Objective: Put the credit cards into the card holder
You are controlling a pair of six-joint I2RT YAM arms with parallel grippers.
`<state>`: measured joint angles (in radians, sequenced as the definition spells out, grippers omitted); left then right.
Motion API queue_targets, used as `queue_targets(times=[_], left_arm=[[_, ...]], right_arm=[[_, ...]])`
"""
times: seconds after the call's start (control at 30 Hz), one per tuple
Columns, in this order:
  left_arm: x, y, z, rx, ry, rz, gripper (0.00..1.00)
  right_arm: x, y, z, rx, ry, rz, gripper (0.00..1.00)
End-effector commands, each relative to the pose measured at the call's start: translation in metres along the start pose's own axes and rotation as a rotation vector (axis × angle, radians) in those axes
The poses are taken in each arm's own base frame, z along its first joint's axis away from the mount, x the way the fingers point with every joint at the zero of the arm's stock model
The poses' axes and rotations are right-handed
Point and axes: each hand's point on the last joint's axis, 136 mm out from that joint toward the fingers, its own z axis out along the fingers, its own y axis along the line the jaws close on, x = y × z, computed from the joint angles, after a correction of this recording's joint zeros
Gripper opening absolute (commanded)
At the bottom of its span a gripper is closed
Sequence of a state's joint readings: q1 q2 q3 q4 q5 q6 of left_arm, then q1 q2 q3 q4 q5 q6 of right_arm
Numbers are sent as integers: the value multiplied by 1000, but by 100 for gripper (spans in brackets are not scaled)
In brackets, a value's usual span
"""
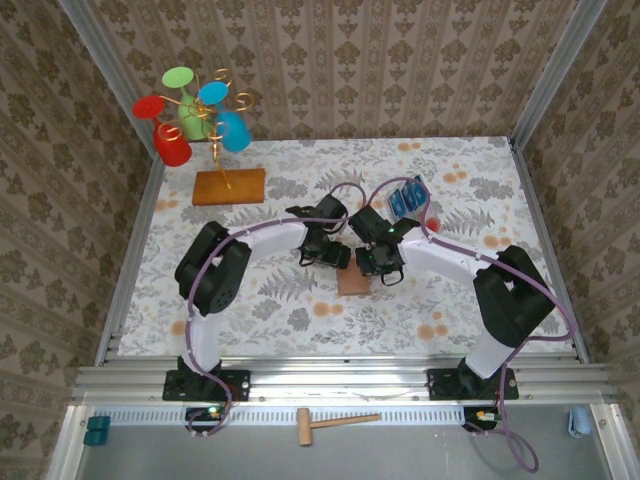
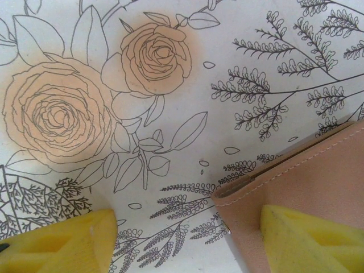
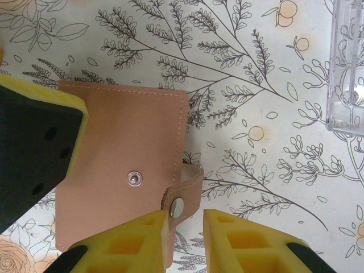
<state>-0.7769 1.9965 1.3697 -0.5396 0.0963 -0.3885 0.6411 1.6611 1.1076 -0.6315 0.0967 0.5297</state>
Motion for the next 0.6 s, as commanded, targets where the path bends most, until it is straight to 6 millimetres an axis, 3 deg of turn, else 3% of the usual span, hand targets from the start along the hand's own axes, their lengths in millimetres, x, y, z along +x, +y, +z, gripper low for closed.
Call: queue_targets(times=[0.0,0.4,0.57], left_arm=[[15,7,15,-51,57,15,68],[17,1,19,-30,62,20,67],[19,-1,20,-23,63,23,67]], right_arm=[[3,2,5,-11,18,5,23],[-4,10,9,-23,22,-6,28],[-10,16,1,-48,-15,-4,31]])
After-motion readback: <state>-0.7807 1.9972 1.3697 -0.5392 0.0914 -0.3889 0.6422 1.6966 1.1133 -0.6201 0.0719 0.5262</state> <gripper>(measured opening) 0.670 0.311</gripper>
